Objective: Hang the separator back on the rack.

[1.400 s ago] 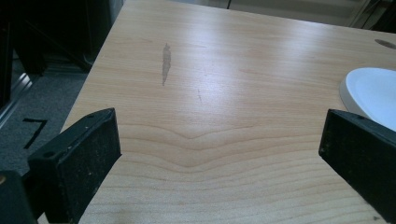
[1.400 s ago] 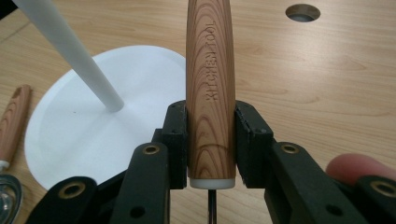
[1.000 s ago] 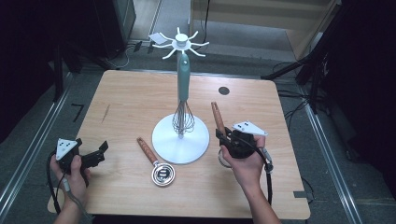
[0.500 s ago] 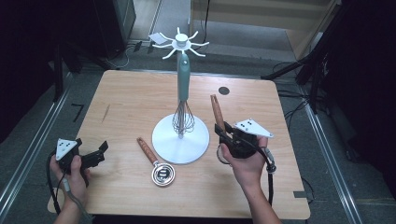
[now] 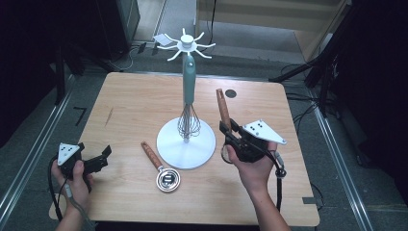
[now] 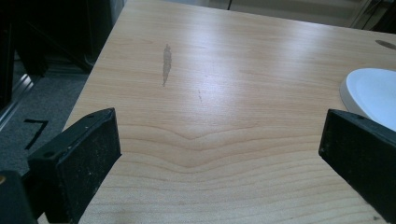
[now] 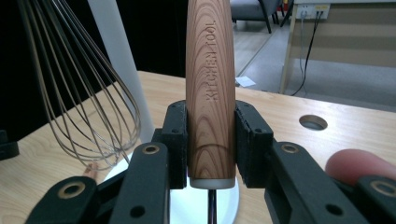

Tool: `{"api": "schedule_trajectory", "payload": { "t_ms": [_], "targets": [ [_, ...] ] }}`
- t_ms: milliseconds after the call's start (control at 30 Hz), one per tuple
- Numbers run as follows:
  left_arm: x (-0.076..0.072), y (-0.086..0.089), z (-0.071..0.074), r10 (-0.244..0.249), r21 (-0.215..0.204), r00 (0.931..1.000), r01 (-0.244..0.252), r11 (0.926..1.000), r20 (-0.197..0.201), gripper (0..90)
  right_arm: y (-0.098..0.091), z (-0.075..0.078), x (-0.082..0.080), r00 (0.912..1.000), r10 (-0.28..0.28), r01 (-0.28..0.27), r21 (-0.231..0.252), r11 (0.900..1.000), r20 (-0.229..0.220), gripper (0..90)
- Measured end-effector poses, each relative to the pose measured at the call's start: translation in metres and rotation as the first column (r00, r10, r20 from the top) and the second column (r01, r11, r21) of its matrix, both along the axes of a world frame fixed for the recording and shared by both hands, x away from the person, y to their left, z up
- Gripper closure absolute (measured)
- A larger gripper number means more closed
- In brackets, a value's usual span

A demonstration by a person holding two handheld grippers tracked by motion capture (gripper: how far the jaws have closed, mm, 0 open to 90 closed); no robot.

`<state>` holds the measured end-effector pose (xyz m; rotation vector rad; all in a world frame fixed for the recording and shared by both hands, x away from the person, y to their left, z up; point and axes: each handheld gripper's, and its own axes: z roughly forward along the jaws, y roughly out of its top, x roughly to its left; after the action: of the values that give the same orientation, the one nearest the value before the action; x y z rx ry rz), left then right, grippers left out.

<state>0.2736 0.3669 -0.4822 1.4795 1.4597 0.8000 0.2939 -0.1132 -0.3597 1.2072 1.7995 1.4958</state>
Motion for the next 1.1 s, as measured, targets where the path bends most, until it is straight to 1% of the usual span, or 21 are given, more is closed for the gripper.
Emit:
{"api": "schedule_trajectory", "payload": {
  "t_ms": [67, 200, 433, 500, 533, 667, 733, 833, 867, 1033, 1100],
  "targets": [
    [0.000, 0.000, 0.000, -0.001, 0.000, 1.0000, 0.001, 1.0000, -0.001, 0.0, 0.001, 0.001, 0.000, 1.0000, -0.001, 0.001, 0.003, 1.0000, 0.003, 70.4],
    [0.000, 0.000, 0.000, -0.002, -0.001, 1.0000, 0.002, 1.0000, 0.000, 0.0, 0.003, 0.009, 0.000, 0.9994, 0.007, -0.008, 0.008, 0.9999, 0.034, 70.4],
    [0.000, 0.000, 0.000, 0.000, -0.002, 1.0000, 0.001, 1.0000, 0.003, 0.0, 0.006, 0.018, -0.001, 0.9979, 0.013, -0.014, 0.007, 0.9999, 0.063, 70.4],
    [0.000, 0.000, 0.000, -0.002, -0.001, 1.0000, 0.002, 1.0000, 0.001, 0.0, 0.007, 0.021, -0.001, 0.9971, 0.013, -0.014, 0.016, 0.9998, 0.075, 70.3],
    [0.000, 0.000, 0.000, -0.003, -0.002, 1.0000, 0.003, 1.0000, 0.002, 0.0, 0.007, 0.022, -0.001, 0.9963, 0.014, -0.015, 0.011, 0.9998, 0.085, 70.4],
    [0.000, 0.000, 0.000, -0.001, -0.002, 1.0000, 0.001, 1.0000, 0.003, 0.0, 0.009, 0.027, -0.003, 0.9934, 0.021, -0.023, 0.022, 0.9995, 0.113, 70.3],
    [0.000, 0.000, 0.000, -0.002, -0.003, 1.0000, 0.002, 1.0000, 0.003, 0.0, 0.010, 0.031, -0.004, 0.9907, 0.025, -0.029, 0.027, 0.9992, 0.134, 70.3],
    [0.000, 0.001, 0.000, -0.001, -0.001, 1.0000, 0.001, 1.0000, 0.002, 0.0, 0.010, 0.033, -0.004, 0.9896, 0.023, -0.028, 0.030, 0.9992, 0.142, 70.3],
    [0.000, 0.001, 0.000, 0.000, -0.003, 1.0000, 0.000, 1.0000, 0.003, 0.0, 0.010, 0.035, -0.004, 0.9882, 0.020, -0.025, 0.031, 0.9992, 0.152, 70.3],
    [0.000, 0.001, 0.000, -0.002, -0.003, 1.0000, 0.002, 1.0000, 0.002, 0.0, 0.011, 0.038, -0.006, 0.9847, 0.020, -0.026, 0.029, 0.9992, 0.173, 70.3],
    [0.000, 0.001, 0.000, -0.002, -0.003, 1.0000, 0.002, 1.0000, 0.002, 0.0, 0.011, 0.040, -0.007, 0.9837, 0.026, -0.032, 0.034, 0.9989, 0.178, 70.3]
  ]
}}
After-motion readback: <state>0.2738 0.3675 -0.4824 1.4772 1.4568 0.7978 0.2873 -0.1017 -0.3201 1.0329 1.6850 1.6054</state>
